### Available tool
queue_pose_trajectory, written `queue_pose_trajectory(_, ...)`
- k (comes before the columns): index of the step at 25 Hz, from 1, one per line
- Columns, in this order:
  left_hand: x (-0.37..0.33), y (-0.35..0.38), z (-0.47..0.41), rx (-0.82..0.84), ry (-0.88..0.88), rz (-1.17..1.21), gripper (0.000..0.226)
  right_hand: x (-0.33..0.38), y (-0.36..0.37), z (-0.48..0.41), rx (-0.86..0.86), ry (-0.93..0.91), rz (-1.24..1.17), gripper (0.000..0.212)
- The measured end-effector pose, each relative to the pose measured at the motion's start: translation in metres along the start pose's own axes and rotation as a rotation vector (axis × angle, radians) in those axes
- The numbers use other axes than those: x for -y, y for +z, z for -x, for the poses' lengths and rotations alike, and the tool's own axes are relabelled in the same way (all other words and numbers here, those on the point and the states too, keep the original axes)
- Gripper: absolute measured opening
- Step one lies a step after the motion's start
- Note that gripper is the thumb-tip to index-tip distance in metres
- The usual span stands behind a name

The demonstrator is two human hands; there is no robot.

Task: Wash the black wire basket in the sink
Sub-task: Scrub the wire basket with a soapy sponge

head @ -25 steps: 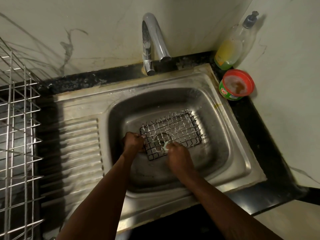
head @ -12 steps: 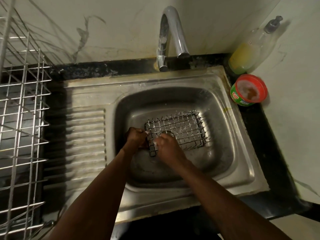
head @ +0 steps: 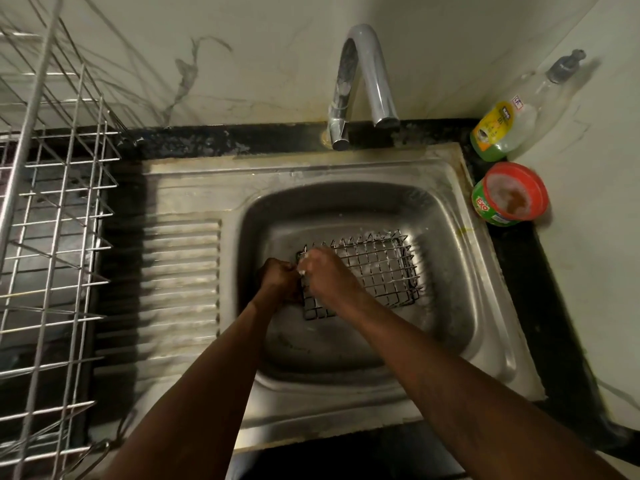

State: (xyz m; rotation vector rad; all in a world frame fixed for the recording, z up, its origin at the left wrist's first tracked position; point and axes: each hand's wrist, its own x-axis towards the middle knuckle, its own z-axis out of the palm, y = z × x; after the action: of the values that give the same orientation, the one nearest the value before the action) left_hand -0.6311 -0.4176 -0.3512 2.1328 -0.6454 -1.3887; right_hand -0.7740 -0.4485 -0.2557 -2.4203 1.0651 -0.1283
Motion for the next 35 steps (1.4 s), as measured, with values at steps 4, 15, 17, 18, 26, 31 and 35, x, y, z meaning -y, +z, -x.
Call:
queue_pose_trajectory(4,-0.009,0.003,0.016,-0.079,0.062,-0.047,0.043,-0.004,0.005,0.049,0.062,-0.149,0.071,0.024)
queue_pose_trajectory(15,-0.013,0.006,0.016,-0.068,-0.017,0.013,0.029,-0.035,-0.027,-0.022,-0.089,0.14,-0.136,0.024)
queue_pose_trajectory(17,-0.009,0.005,0.013,-0.067,-0.021,0.0,0.033,-0.028,-0.028,-0.024,-0.069,0.153,-0.162,0.024)
queue_pose_trajectory(18,-0.009,0.006,0.013,-0.069,-0.033,0.0,0.032,-0.023,-0.026,-0.017,-0.043,0.13,-0.156,0.024)
queue_pose_trajectory(26,-0.013,0.007,0.017,-0.099,-0.071,0.071,0.029,-0.034,-0.008,0.063,0.14,-0.031,-0.129,0.025)
queue_pose_trajectory(31,-0.021,-0.004,0.023,-0.033,-0.005,0.001,0.01,-0.045,-0.03,-0.004,-0.087,0.127,-0.169,0.017)
queue_pose_trajectory(35,-0.034,-0.01,0.032,-0.084,-0.063,0.086,0.017,-0.044,-0.031,-0.014,-0.087,0.172,-0.161,0.019)
